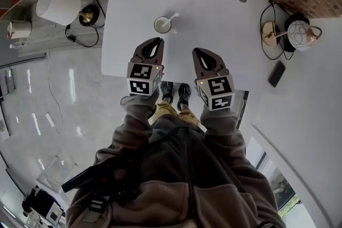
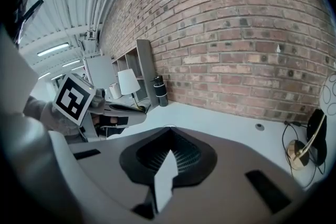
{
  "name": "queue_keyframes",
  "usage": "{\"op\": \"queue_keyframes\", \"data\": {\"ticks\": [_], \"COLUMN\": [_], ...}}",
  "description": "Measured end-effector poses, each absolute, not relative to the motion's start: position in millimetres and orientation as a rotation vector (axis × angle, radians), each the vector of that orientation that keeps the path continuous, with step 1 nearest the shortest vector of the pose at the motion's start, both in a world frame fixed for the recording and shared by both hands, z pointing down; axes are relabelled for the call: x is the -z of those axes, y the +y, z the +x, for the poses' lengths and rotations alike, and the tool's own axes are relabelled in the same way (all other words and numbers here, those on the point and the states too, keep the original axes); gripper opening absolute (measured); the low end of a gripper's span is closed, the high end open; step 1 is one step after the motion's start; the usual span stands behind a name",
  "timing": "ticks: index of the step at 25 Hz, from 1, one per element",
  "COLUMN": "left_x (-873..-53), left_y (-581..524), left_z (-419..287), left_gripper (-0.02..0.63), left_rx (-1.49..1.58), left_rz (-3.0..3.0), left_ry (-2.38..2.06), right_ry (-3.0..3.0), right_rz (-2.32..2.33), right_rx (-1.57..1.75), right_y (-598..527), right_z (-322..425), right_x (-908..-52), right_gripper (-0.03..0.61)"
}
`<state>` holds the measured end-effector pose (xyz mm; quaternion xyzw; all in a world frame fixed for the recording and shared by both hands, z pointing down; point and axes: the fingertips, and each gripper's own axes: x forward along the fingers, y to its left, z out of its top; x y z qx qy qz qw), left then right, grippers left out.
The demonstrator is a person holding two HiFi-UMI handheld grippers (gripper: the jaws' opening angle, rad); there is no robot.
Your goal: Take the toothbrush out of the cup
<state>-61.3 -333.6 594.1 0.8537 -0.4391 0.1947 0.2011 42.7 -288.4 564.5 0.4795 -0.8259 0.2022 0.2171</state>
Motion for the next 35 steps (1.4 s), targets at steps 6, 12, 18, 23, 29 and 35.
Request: {"op": "queue_keyframes", "data": {"ticks": [6, 12, 18, 23, 29, 35], "left_x": [-621.6, -650.7, -673.1, -690.4, -708.1, -720.9], "left_y": [-355.6, -372.5, -385.8, -395.0, -409.6, -420.7], "left_z": [-52.9, -51.3, -43.8, -39.4, -36.6, -29.7], "left_gripper": [0.009, 0.066, 0.066, 0.067, 0.106, 0.106], "left_rx": [-0.568, -0.621, -0.681, -0.722, -0.792, -0.846], "left_rz": [2.389, 2.362, 2.367, 2.364, 2.375, 2.395], "left_ry": [-1.189, -1.177, -1.15, -1.13, -1.102, -1.073], "right_ry": [-2.25, -2.233, -2.219, -2.212, -2.193, -2.164], "right_rz": [1.323, 1.318, 1.314, 1.304, 1.299, 1.304], "right_rx": [-0.61, -0.644, -0.673, -0.694, -0.721, -0.74], "right_y": [-290.2, -291.8, -295.1, -300.2, -300.0, -291.9], "right_z": [51.0, 53.8, 54.8, 51.4, 50.3, 52.5], "right_x": [-587.1, -601.8, -615.4, -624.1, -633.5, -641.0], "right_gripper": [0.002, 0.002, 0.002, 0.002, 0.002, 0.002]}}
